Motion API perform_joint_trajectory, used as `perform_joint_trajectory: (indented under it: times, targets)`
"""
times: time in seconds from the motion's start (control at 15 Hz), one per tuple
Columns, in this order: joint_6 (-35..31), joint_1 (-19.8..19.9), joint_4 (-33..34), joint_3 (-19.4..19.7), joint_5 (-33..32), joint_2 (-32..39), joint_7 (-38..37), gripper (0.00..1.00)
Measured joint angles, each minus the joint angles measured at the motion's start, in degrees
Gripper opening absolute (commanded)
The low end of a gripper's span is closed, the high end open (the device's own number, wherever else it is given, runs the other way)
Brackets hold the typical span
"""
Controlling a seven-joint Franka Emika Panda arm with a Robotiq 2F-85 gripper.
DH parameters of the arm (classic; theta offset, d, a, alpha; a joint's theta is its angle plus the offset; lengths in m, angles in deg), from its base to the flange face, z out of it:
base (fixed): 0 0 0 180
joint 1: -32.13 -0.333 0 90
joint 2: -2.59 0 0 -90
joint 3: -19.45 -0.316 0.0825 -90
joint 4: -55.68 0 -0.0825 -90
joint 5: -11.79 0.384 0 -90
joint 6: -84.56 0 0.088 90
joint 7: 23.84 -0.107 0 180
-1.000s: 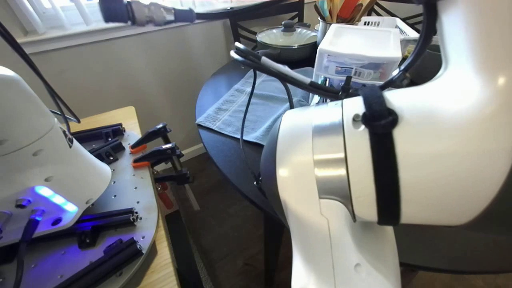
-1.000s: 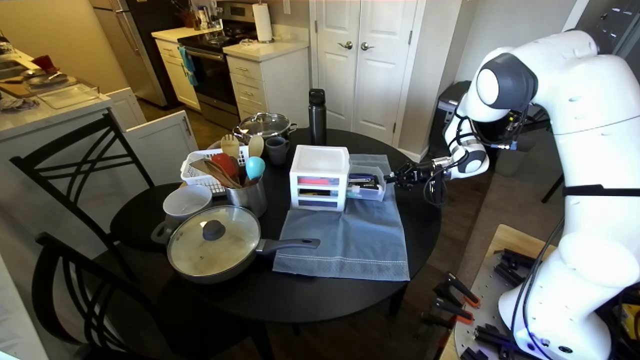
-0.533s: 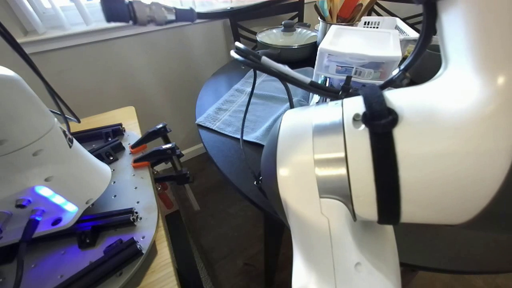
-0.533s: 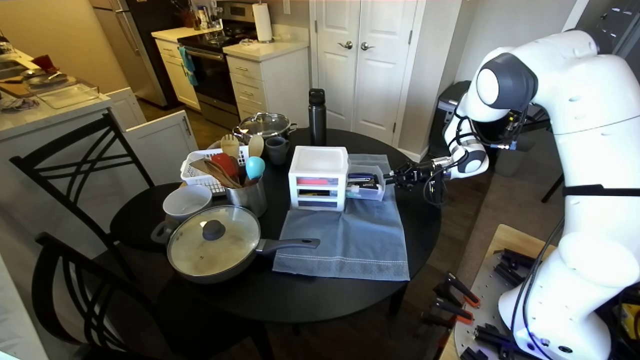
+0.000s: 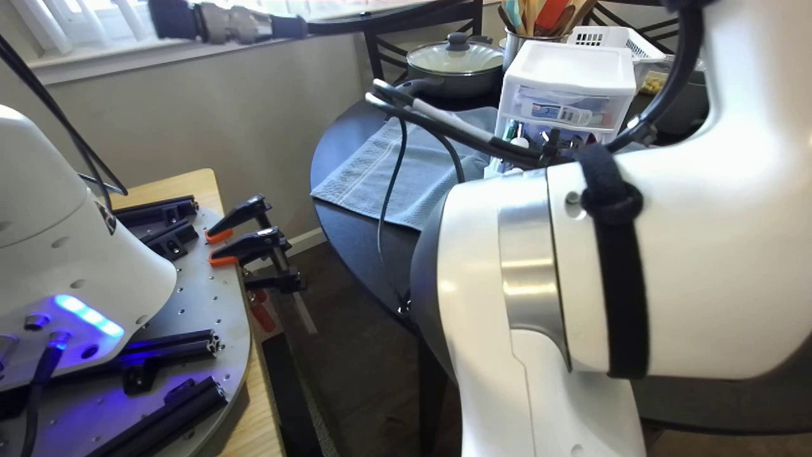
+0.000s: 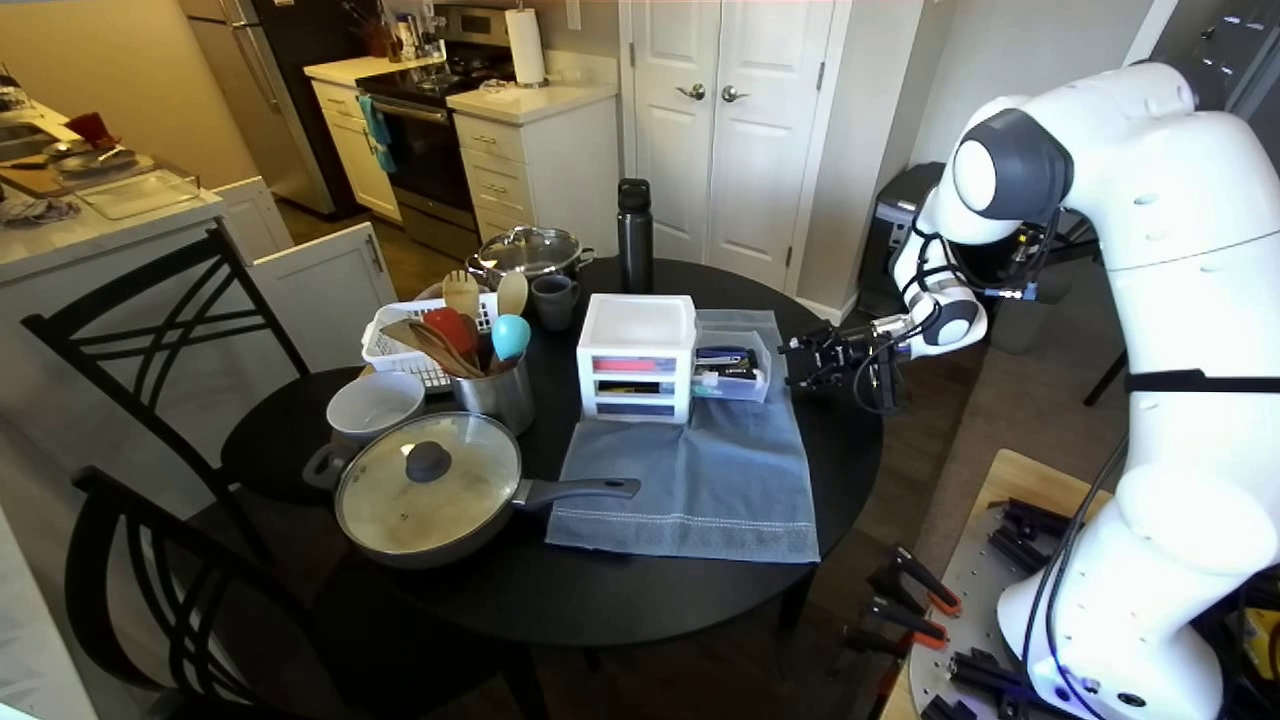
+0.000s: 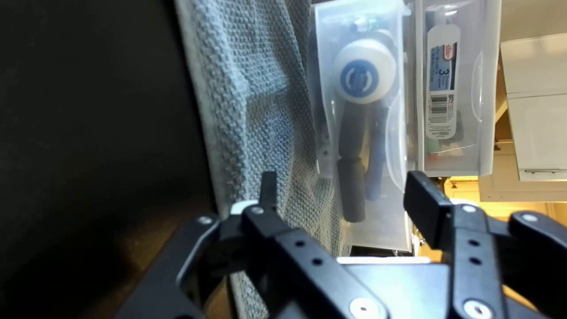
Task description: Pull out a drawer from the miniature cabinet
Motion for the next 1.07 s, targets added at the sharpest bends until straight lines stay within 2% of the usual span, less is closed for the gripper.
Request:
perform_joint_trajectory:
  times: [0.53,1.07]
  targets:
    - [1.92,1.33,2.13,-0.82,-2.89,0.0,0.0,1.0]
    - [11.71,2.6,4.55,-2.56,-5.36,-0.01,0.0,1.0]
